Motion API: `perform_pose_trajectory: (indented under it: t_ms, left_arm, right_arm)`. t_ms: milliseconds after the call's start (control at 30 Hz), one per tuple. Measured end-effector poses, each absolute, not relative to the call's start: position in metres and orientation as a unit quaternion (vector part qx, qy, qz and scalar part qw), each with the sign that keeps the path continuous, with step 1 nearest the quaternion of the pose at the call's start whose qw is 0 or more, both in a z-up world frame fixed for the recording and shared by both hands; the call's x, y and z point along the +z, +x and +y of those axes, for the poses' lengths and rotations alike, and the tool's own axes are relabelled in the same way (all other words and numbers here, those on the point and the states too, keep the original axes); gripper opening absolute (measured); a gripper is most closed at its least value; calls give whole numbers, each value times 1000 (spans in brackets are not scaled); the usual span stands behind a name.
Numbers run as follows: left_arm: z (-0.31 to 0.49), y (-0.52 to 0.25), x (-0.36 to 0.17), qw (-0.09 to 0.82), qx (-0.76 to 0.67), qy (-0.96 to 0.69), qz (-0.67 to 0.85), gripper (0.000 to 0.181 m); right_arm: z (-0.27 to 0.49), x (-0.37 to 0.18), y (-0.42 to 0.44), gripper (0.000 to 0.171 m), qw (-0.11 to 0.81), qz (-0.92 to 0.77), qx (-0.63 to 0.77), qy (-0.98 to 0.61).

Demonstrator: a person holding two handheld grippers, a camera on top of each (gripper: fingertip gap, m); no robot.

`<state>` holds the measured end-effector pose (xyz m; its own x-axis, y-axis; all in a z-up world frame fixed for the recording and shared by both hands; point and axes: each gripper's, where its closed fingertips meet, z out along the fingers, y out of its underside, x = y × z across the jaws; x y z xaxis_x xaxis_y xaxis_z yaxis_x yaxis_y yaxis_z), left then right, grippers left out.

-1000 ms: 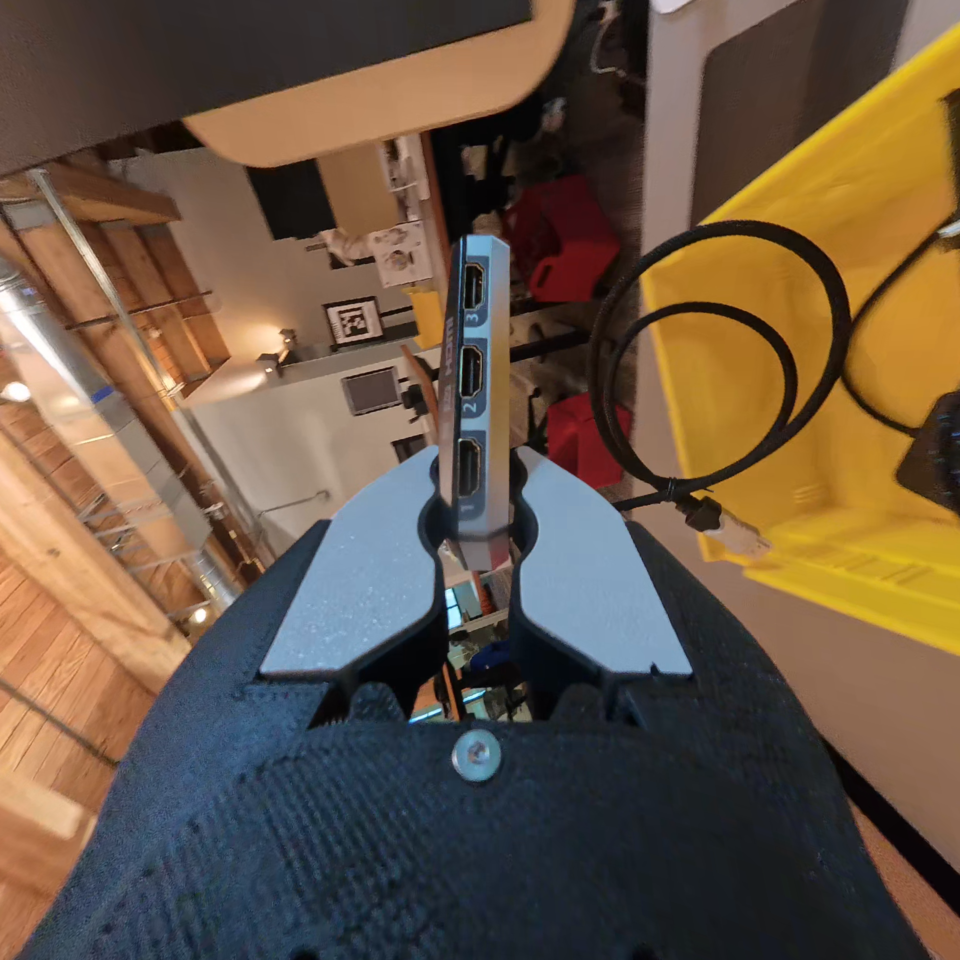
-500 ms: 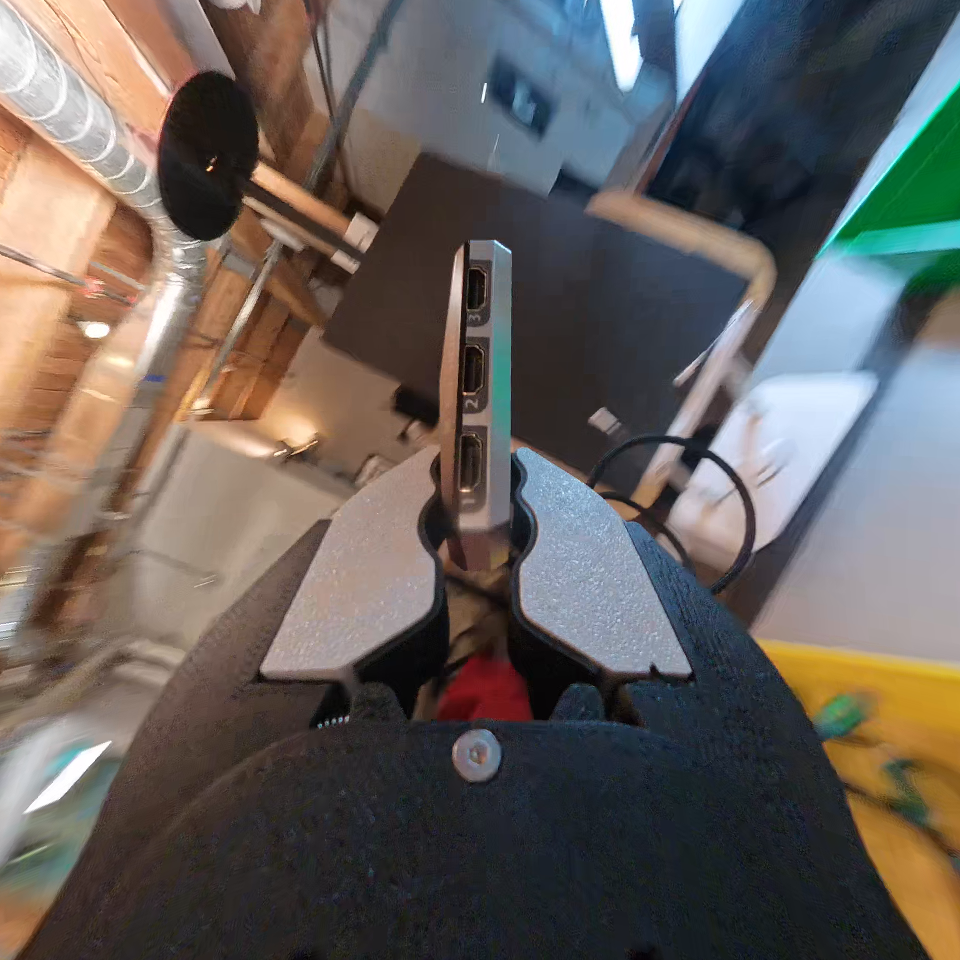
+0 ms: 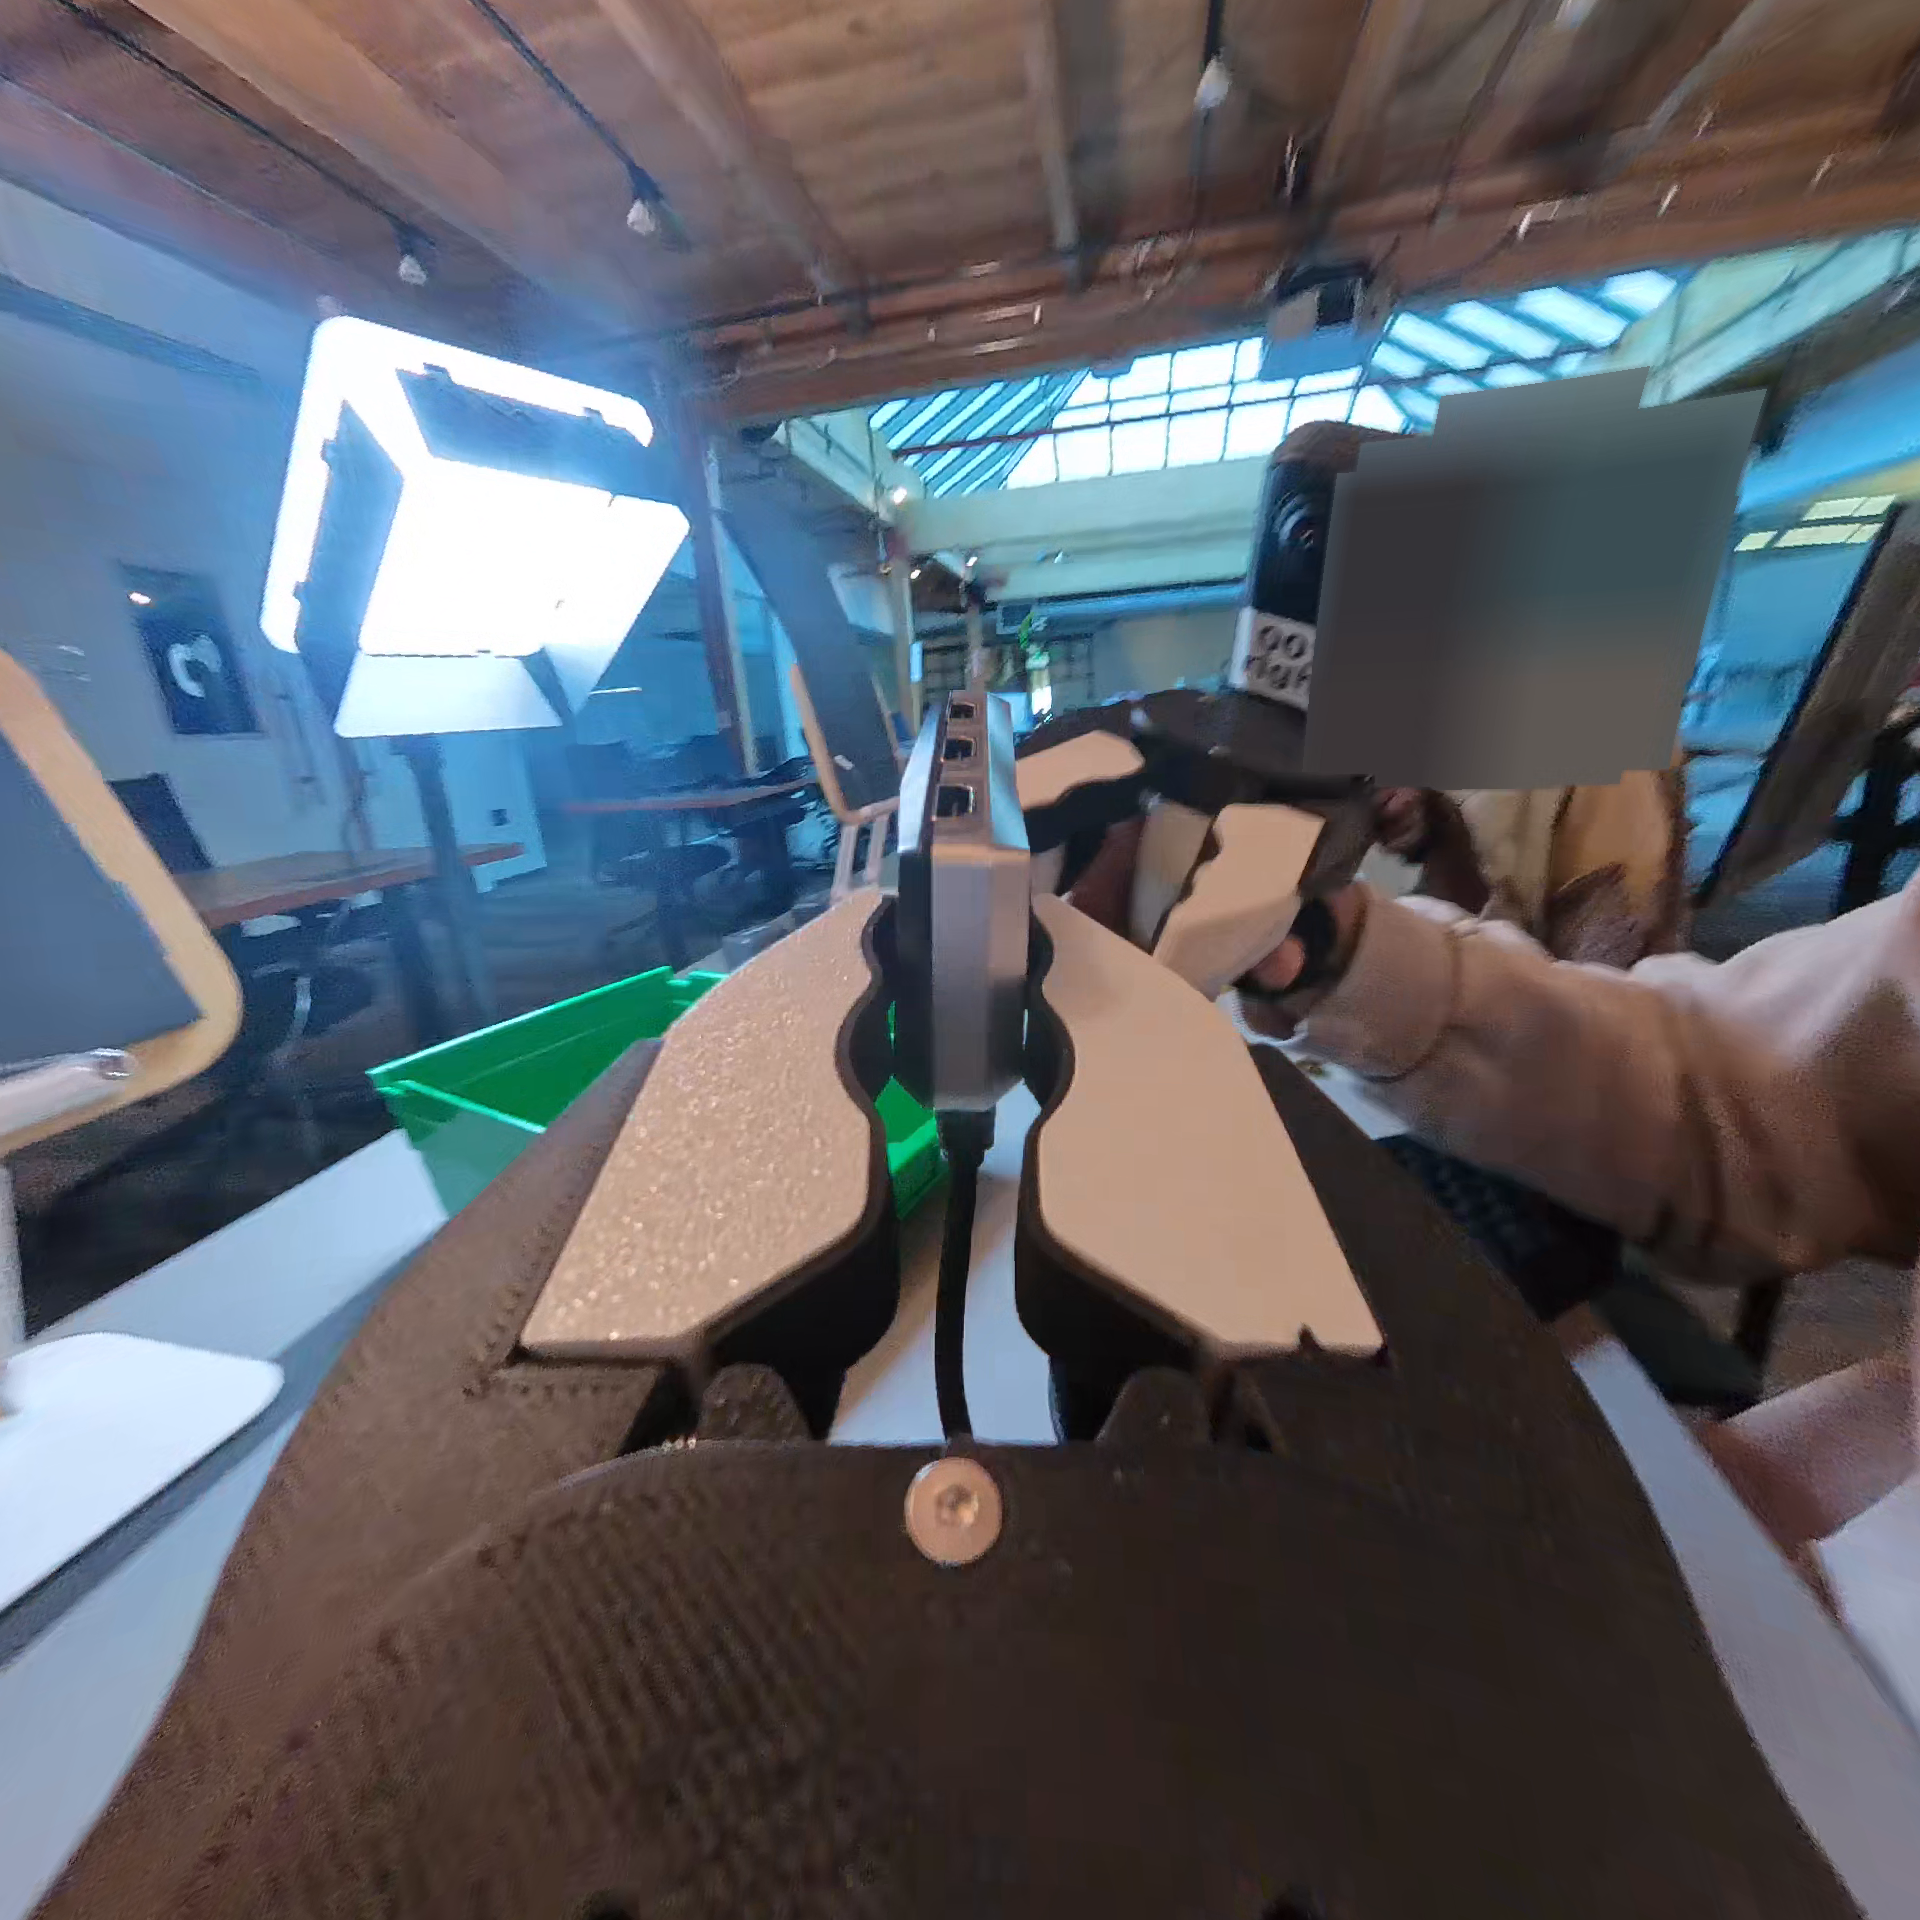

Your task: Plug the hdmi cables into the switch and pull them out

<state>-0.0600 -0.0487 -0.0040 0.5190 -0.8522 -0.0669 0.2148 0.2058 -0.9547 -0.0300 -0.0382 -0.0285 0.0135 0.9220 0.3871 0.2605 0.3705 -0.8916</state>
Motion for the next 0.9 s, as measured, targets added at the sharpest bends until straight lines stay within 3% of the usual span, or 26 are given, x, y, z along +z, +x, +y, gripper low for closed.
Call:
perform_pose_trajectory:
  t_ms: [67,133,267,400,633,800,900]
  left_arm:
    - [-54,-58,-2,701,-417,-494,301,22]
    - [-62,-59,1,697,-450,-478,289,22]
    - [-66,-70,-8,704,-435,-470,306,22]
    - [-60,-87,-38,667,-427,-497,356,24]
    - [-51,-72,-104,620,-262,-575,465,32]
    - [-54,-69,-111,634,-147,-566,507,28]
    - [-63,-69,-113,633,-161,-561,508,25]
  right_arm:
    - [-40,-58,-44,65,469,-688,310,-459]
    - [-46,-84,-63,64,426,-700,362,-444]
    - [-59,-105,-76,0,401,-696,428,-414]
    - [-41,-95,-54,0,406,-693,394,-446]
    - [-35,-123,-24,0,390,-728,297,-480]
    - [-39,-137,-22,0,356,-746,284,-486]
    - [-48,-131,-26,0,375,-748,309,-451]
